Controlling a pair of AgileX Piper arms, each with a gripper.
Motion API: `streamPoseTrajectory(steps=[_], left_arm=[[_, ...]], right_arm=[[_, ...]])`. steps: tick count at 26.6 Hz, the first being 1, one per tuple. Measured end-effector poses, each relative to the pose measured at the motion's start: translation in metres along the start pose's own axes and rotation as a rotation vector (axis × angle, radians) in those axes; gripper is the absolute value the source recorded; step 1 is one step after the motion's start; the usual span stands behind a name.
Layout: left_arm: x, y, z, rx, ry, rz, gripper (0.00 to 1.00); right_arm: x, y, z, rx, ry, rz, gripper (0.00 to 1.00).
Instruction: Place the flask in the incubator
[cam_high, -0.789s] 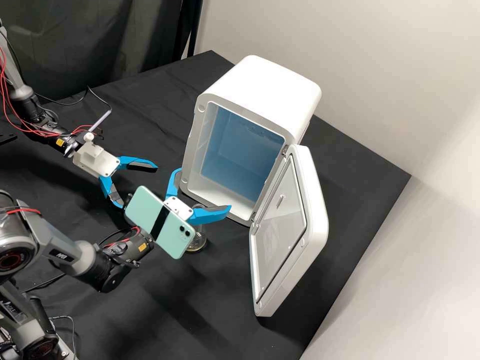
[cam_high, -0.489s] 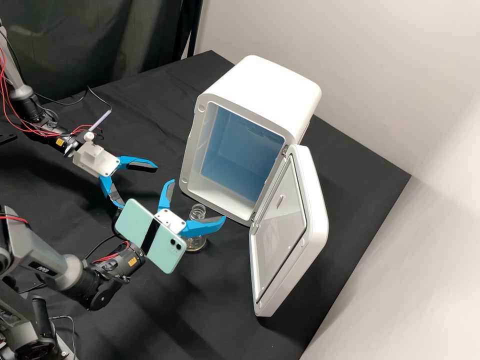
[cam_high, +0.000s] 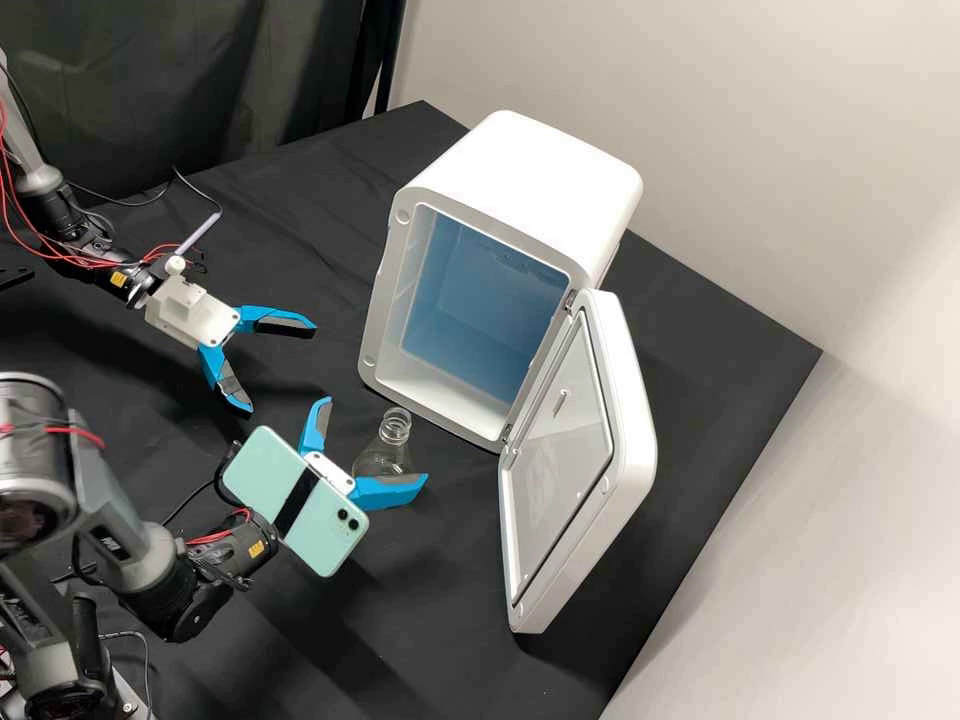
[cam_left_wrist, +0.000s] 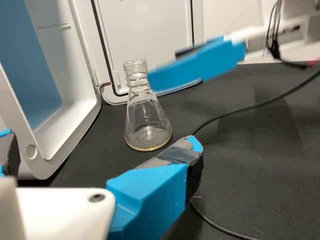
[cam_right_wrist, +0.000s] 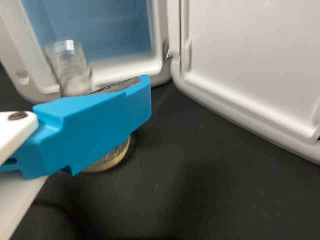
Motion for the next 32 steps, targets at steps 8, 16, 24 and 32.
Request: streamPoseTrajectory(steps=[8,16,24,32], left_arm=[[-0.001,0.0021,0.0,-0.001,-0.001,0.007,1.0],[-0.001,0.0022,0.0,-0.001,-0.001,0.007,1.0],[-0.001,0.0022,0.0,-0.001,-0.001,0.007,1.0],[-0.001,0.0022,0.0,-0.001,-0.001,0.007,1.0]], right_arm=[[0.017,-0.014,0.025,0.095,-0.12,-0.068,1.0],[0.024,-0.005,0.034,0.102,-0.14,-0.035,1.0],[0.026,0.004,0.028,0.104,-0.105,0.004,1.0],[0.049,-0.007,0.021,0.074,-0.065,-0.045,1.0]])
